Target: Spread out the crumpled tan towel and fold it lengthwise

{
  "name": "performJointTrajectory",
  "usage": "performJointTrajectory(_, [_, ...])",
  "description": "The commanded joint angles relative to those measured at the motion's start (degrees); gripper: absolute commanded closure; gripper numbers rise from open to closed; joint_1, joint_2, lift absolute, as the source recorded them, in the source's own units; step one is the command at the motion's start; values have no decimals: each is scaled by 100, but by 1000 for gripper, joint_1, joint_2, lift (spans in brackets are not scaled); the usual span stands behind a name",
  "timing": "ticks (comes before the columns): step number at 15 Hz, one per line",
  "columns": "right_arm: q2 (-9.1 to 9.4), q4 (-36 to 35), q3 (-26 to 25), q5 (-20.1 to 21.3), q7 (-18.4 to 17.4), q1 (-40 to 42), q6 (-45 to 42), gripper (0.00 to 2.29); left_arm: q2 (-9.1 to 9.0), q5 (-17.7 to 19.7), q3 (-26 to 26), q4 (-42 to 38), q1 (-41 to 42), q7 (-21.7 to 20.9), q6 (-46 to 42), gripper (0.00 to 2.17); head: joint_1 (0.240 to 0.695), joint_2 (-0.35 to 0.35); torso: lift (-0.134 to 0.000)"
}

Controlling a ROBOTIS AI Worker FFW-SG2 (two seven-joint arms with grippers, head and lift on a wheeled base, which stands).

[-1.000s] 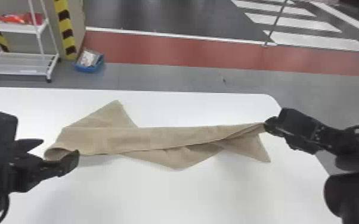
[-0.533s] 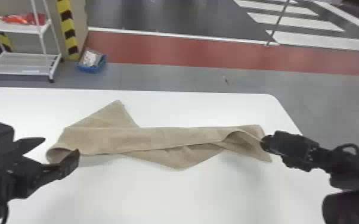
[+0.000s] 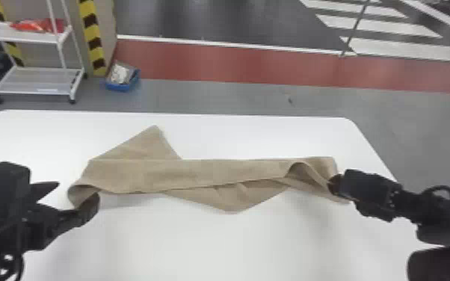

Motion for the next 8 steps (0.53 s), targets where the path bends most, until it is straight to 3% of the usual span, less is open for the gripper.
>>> performJointTrajectory(1, [16,-61,25,6,26,32,0,2078,-41,68,174,143,-34,-37,-2,205,695,-161,-124])
performJointTrajectory(8, [60,-61,104,32,17,5,35,2078,-41,209,227,389,-104,-37,16,265,695,-125,-124])
